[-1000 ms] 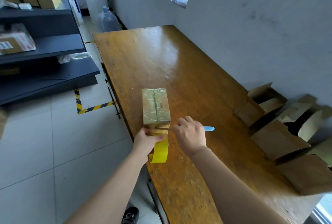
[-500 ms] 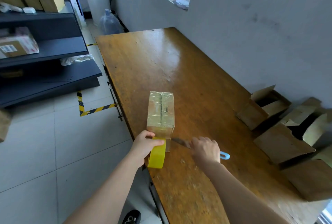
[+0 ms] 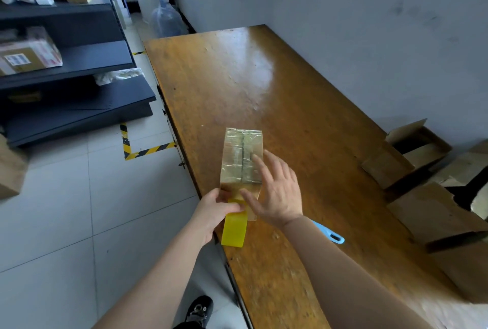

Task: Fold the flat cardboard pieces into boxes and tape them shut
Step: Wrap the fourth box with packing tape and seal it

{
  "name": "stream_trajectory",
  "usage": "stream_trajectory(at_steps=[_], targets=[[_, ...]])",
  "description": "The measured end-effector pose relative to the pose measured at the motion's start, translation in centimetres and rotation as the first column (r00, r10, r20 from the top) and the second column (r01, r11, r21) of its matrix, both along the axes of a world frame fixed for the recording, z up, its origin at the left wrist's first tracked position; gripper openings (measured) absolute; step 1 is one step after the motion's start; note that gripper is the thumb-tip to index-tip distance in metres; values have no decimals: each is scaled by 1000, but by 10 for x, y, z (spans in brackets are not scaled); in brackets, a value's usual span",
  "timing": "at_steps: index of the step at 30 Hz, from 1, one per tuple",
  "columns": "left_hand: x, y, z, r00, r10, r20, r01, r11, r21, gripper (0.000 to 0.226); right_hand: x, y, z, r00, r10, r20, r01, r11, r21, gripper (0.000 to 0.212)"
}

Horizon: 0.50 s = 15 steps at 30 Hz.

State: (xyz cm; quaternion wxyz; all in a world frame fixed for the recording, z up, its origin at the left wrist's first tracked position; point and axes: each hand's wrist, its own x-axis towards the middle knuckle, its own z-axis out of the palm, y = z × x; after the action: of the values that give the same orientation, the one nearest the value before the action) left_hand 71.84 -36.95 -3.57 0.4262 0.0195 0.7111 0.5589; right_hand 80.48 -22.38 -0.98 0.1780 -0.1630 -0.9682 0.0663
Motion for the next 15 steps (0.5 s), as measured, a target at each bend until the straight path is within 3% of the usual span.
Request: stream_trajectory(at_steps=[5, 15], targets=[[0, -1, 5, 1000, -15, 20, 14, 1000, 14, 36, -24, -2, -7, 973, 73, 221, -76, 997, 2, 79], [-3, -6, 8, 997, -58, 57, 59, 998, -8, 39, -30, -1, -17, 974, 64, 215, -51, 997, -64, 76]])
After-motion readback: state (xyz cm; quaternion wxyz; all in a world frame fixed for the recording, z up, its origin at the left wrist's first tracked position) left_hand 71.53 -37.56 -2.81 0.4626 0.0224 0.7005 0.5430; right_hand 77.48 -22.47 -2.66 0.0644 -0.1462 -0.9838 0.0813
